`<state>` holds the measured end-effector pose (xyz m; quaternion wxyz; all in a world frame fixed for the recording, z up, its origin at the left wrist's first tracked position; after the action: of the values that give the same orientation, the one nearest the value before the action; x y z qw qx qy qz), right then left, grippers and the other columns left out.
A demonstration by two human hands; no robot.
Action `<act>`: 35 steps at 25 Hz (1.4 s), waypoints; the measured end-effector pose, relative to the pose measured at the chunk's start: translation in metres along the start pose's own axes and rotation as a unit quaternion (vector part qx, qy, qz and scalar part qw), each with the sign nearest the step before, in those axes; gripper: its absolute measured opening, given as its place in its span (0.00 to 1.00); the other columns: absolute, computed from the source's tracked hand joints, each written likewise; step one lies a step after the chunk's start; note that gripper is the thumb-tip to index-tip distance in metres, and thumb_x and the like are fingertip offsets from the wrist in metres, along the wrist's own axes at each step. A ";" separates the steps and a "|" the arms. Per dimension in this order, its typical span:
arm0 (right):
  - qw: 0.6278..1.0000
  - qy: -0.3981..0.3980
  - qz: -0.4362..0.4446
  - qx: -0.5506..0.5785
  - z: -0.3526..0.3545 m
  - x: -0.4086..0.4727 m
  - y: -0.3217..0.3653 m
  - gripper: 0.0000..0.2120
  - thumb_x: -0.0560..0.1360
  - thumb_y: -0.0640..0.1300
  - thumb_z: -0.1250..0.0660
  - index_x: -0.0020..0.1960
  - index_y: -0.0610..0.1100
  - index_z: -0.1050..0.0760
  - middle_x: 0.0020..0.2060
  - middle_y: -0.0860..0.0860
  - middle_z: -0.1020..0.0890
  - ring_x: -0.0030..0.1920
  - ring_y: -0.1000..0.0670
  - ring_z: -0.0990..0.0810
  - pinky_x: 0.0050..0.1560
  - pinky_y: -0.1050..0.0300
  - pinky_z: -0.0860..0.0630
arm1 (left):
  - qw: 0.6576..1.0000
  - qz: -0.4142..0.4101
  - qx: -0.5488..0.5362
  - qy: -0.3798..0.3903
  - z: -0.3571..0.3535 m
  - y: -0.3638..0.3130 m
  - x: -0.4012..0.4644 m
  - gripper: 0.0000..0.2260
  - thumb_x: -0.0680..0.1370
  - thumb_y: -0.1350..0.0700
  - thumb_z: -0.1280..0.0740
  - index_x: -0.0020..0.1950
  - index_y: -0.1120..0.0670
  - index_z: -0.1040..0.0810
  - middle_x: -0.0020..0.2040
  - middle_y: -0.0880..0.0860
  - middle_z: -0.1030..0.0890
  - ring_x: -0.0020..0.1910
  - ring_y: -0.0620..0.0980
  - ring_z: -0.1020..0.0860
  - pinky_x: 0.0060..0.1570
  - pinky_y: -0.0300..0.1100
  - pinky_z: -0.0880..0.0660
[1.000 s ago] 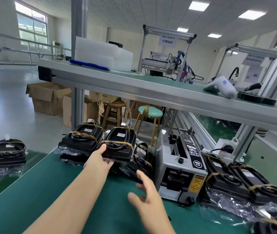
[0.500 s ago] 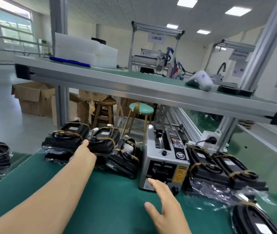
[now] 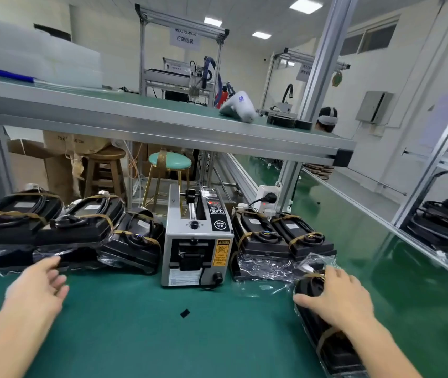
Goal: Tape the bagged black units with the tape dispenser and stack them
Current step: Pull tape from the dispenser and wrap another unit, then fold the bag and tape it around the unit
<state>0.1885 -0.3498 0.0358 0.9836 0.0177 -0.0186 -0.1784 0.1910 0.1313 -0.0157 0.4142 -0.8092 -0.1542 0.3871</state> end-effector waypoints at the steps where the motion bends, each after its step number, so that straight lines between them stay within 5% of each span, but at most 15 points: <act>1: 0.997 0.065 -0.038 -0.002 -0.007 0.008 -0.015 0.55 0.60 0.77 0.34 0.76 0.48 0.47 0.72 0.47 0.34 0.70 0.43 0.34 0.67 0.50 0.33 | 1.000 0.001 0.010 0.007 0.005 0.011 -0.011 0.04 0.79 0.56 0.37 0.44 0.51 0.28 0.44 0.48 0.28 0.40 0.43 0.29 0.57 0.41 0.33; 3: 0.977 0.180 -0.079 0.085 -0.020 0.015 -0.033 0.65 0.55 0.77 0.31 0.78 0.50 0.60 0.75 0.44 0.40 0.73 0.42 0.36 0.70 0.47 0.35 | 0.999 -0.004 0.021 0.038 0.011 0.035 -0.031 0.02 0.79 0.59 0.36 0.47 0.53 0.26 0.42 0.48 0.27 0.44 0.45 0.27 0.57 0.42 0.33; 6: 0.961 0.215 -0.085 0.150 -0.030 0.013 -0.034 0.69 0.54 0.73 0.26 0.78 0.52 0.67 0.76 0.41 0.46 0.74 0.41 0.39 0.71 0.48 0.36 | 0.997 -0.038 0.024 0.056 0.012 0.057 -0.058 0.11 0.77 0.63 0.35 0.58 0.54 0.28 0.42 0.50 0.25 0.46 0.49 0.26 0.54 0.45 0.33; 9: 0.959 0.208 -0.059 0.182 -0.025 -0.001 -0.030 0.65 0.55 0.65 0.23 0.78 0.53 0.60 0.72 0.41 0.39 0.68 0.41 0.31 0.65 0.50 0.29 | 0.992 -0.071 0.045 0.094 0.007 0.066 -0.081 0.13 0.75 0.66 0.34 0.58 0.56 0.26 0.46 0.54 0.22 0.41 0.48 0.26 0.48 0.45 0.30; 12: 0.949 0.214 -0.006 0.233 -0.006 -0.025 -0.024 0.64 0.49 0.64 0.23 0.77 0.56 0.53 0.62 0.49 0.27 0.57 0.47 0.23 0.56 0.55 0.24 | 0.980 -0.090 0.084 0.155 -0.001 0.070 -0.102 0.12 0.74 0.69 0.33 0.53 0.56 0.23 0.53 0.57 0.21 0.47 0.52 0.24 0.43 0.45 0.29; 15: 0.941 0.191 0.111 0.258 0.012 -0.066 0.000 0.62 0.47 0.69 0.22 0.73 0.64 0.51 0.61 0.58 0.27 0.56 0.55 0.22 0.58 0.55 0.24 | 0.953 -0.080 0.144 0.253 -0.020 0.076 -0.131 0.13 0.71 0.65 0.28 0.52 0.53 0.22 0.55 0.56 0.19 0.52 0.52 0.22 0.48 0.48 0.27; 19: 0.916 0.135 0.201 0.320 0.015 -0.124 0.072 0.65 0.47 0.70 0.25 0.68 0.74 0.68 0.67 0.68 0.40 0.66 0.63 0.33 0.66 0.55 0.31 | 0.883 -0.001 0.171 0.437 -0.048 0.086 -0.183 0.37 0.53 0.47 0.22 0.61 0.49 0.25 0.57 0.50 0.18 0.56 0.49 0.20 0.54 0.51 0.25; 21: 0.896 0.051 0.232 0.375 0.010 -0.143 0.112 0.65 0.47 0.68 0.26 0.67 0.74 0.72 0.68 0.68 0.45 0.71 0.62 0.39 0.70 0.52 0.34 | 0.876 -0.022 0.120 0.466 -0.056 0.079 -0.194 0.39 0.52 0.53 0.21 0.63 0.51 0.25 0.56 0.53 0.17 0.55 0.52 0.19 0.55 0.50 0.22; 23: 0.847 0.007 0.270 0.457 0.004 -0.155 0.143 0.64 0.49 0.63 0.24 0.65 0.77 0.72 0.69 0.70 0.50 0.73 0.62 0.44 0.72 0.57 0.37 | 0.895 -0.121 0.112 0.414 -0.051 0.056 -0.184 0.37 0.50 0.61 0.22 0.59 0.54 0.23 0.50 0.55 0.16 0.49 0.51 0.17 0.45 0.40 0.20; 26: 0.758 0.046 0.343 0.553 0.008 -0.151 0.169 0.51 0.60 0.55 0.26 0.71 0.72 0.55 0.72 0.67 0.44 0.73 0.65 0.43 0.70 0.70 0.41 | 0.881 -0.271 0.108 0.371 -0.031 0.011 -0.162 0.30 0.51 0.66 0.26 0.53 0.57 0.20 0.45 0.54 0.15 0.44 0.49 0.17 0.41 0.35 0.23; 29: 0.693 0.064 0.384 0.608 0.027 -0.138 0.179 0.25 0.72 0.49 0.33 0.67 0.61 0.32 0.66 0.63 0.27 0.70 0.60 0.32 0.71 0.60 0.36 | 0.851 -0.341 0.165 0.364 -0.004 -0.015 -0.142 0.27 0.52 0.66 0.27 0.50 0.51 0.20 0.40 0.51 0.16 0.38 0.45 0.20 0.38 0.33 0.24; 35: 0.691 0.072 0.489 0.528 0.042 -0.139 0.204 0.21 0.70 0.42 0.28 0.61 0.54 0.23 0.61 0.60 0.23 0.67 0.56 0.28 0.64 0.65 0.33 | 0.814 -0.356 0.231 0.397 0.015 -0.003 -0.129 0.26 0.56 0.72 0.31 0.49 0.51 0.21 0.41 0.52 0.18 0.36 0.43 0.23 0.36 0.32 0.27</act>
<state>0.1279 -0.1109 0.0817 0.7587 0.5349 -0.0451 0.3691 0.0955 0.0682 0.0454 0.7232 -0.6617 -0.1594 -0.1174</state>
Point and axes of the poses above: each hand's wrist, its own x-axis towards the middle knuckle, its own z-axis out of the back of the hand, y = z × x, the point moved 4 cm from there along x, towards the middle knuckle
